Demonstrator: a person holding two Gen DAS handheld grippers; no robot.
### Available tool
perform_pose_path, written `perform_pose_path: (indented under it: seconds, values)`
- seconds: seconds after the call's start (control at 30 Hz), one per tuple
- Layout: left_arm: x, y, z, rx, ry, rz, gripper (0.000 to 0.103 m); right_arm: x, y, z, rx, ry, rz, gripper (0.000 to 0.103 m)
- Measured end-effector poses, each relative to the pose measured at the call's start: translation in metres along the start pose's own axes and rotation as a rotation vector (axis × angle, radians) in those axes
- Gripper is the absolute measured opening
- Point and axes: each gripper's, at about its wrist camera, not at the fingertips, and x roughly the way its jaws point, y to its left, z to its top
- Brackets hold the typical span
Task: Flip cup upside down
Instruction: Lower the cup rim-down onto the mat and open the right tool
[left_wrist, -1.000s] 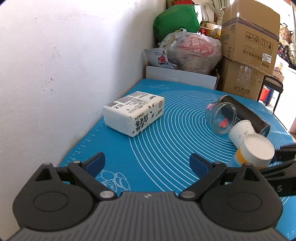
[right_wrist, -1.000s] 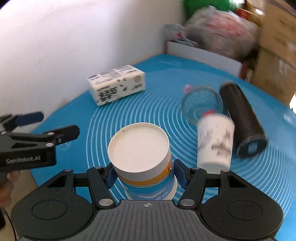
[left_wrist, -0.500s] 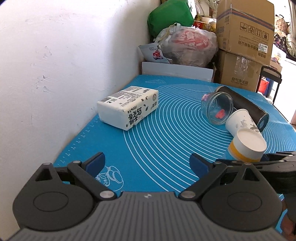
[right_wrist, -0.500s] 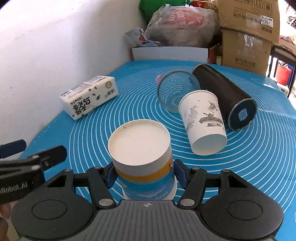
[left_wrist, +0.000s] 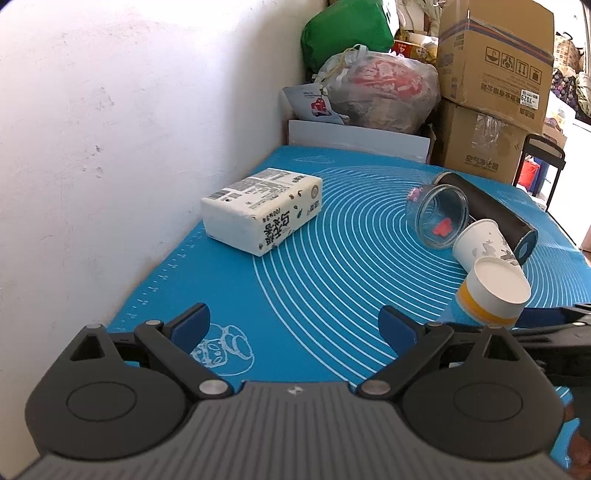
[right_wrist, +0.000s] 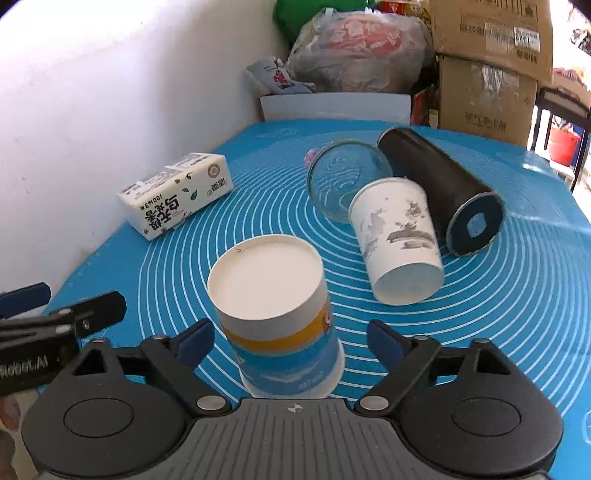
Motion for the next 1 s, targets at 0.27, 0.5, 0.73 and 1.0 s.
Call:
perform_pose_path:
  seconds: [0.27,0.5,0.73,1.0]
  values:
    - [-0.018,-0.003,0.000,0.027,0.002,-0.015,0.097,-0.055,-0.014,-0.014,-0.007,-0.053,-0.018,0.102]
    - [-0.036,-0.014,-0.009,0.077,0.016,-0.038,0.097,-0.096,-0.028,-0.030,0.006,-0.075,-0.048,0.102]
    - [-0.052,-0.022,-0.019,0.121,0.031,-0.072,0.097,-0.121,-0.034,-0.047,0.031,-0.077,-0.038,0.102]
    - [-0.065,-0.029,-0.024,0.144,0.025,-0.102,0.097,-0.141,-0.030,-0.056,0.023,-0.093,-0.041,0.102]
